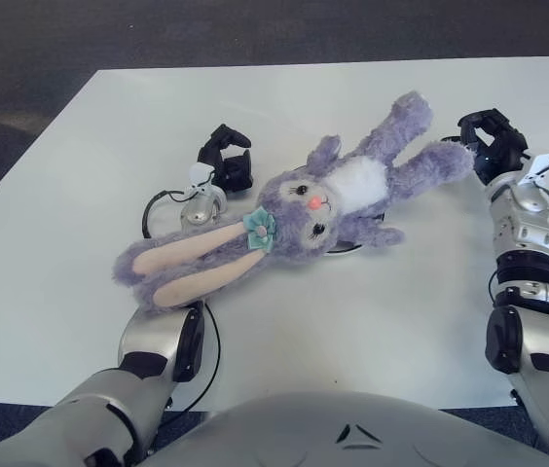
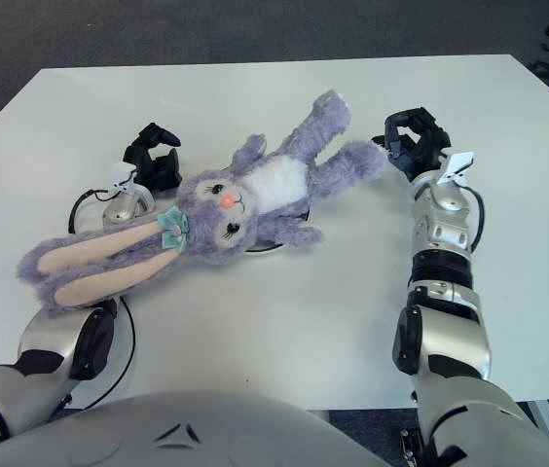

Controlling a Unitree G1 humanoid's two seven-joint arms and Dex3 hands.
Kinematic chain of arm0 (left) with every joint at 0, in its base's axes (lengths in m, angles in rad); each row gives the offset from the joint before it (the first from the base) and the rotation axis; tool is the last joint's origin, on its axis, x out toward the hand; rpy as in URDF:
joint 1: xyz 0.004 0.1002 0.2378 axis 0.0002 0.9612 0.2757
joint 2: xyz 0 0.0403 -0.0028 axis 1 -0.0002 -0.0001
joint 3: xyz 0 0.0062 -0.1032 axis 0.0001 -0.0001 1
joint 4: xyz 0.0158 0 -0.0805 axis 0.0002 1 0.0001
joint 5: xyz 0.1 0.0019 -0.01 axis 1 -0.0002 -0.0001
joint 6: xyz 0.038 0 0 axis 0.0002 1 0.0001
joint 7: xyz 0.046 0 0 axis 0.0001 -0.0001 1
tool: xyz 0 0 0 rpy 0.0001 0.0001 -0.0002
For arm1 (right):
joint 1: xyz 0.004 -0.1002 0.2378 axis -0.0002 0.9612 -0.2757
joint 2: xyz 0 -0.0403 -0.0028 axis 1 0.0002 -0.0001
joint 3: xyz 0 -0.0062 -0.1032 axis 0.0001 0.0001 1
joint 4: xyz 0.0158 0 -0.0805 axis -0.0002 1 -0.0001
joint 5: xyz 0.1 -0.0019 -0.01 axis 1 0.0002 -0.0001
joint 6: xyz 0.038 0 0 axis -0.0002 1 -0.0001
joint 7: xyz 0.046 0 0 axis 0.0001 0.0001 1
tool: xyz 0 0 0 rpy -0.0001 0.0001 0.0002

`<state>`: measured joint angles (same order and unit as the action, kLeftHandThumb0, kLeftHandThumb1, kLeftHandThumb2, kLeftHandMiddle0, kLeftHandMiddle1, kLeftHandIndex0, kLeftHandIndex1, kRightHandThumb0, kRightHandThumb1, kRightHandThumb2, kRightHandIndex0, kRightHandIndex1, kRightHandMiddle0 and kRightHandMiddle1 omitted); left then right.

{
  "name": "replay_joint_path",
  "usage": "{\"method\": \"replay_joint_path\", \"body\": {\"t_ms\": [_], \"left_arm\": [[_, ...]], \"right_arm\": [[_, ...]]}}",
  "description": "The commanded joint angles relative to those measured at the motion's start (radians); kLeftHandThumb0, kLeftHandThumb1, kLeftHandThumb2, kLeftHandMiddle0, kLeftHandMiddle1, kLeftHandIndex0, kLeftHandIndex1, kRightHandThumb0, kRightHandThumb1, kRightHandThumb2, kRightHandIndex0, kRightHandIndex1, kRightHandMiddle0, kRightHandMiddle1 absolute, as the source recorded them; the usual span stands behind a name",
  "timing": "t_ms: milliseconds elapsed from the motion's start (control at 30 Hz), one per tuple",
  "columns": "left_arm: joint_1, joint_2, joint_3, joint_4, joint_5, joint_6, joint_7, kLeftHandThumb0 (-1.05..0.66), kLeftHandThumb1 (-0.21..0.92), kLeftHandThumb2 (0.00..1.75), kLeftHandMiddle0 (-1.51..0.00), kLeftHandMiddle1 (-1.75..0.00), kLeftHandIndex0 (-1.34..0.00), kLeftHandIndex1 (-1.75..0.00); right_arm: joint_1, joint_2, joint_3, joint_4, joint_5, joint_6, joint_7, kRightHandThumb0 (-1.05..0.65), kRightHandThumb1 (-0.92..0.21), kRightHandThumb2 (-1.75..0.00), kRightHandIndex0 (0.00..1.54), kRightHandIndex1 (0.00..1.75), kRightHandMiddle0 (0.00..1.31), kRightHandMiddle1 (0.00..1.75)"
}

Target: Put the doll into the plate.

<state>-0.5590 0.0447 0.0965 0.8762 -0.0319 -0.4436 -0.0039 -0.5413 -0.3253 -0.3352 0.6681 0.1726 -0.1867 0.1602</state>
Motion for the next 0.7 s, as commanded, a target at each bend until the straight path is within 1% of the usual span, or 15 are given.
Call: {"method": "replay_joint_path", "body": {"t_ms": [0, 167, 367, 567, 667], "left_arm": [[0.150, -0.007, 0.001, 0.101, 0.006, 0.022, -0.006, -0.45, 0.41, 1.20, -1.25, -1.75, -0.54, -1.75], [0.150, -0.005, 0.003, 0.100, 0.008, 0.028, 0.001, -0.45, 0.42, 1.20, -1.24, -1.75, -0.54, -1.75], [0.148, -0.002, 0.009, 0.092, 0.002, 0.036, 0.000, -0.45, 0.42, 1.19, -1.24, -1.75, -0.53, -1.75], [0.145, -0.003, 0.026, 0.086, -0.014, 0.038, -0.008, -0.45, 0.41, 1.20, -1.24, -1.75, -0.54, -1.75], [0.144, -0.003, 0.035, 0.085, -0.021, 0.040, -0.010, -0.45, 0.41, 1.20, -1.24, -1.75, -0.54, -1.75]], "right_arm": [[0.025, 0.041, -0.004, 0.002, 0.014, -0.062, -0.022, -0.01, -0.50, -1.00, 0.52, 1.50, 0.42, 1.68], [0.041, 0.061, -0.007, 0.025, 0.008, -0.091, -0.047, -0.01, -0.45, -1.06, 0.55, 1.52, 0.43, 1.69], [0.084, 0.106, 0.010, 0.089, -0.008, -0.163, -0.074, -0.01, -0.41, -1.14, 0.58, 1.53, 0.43, 1.72], [0.091, 0.116, 0.029, 0.156, -0.014, -0.201, -0.069, -0.01, -0.37, -1.19, 0.60, 1.54, 0.44, 1.74], [0.091, 0.116, 0.035, 0.165, -0.010, -0.198, -0.060, -0.01, -0.35, -1.21, 0.61, 1.54, 0.45, 1.74]]}}
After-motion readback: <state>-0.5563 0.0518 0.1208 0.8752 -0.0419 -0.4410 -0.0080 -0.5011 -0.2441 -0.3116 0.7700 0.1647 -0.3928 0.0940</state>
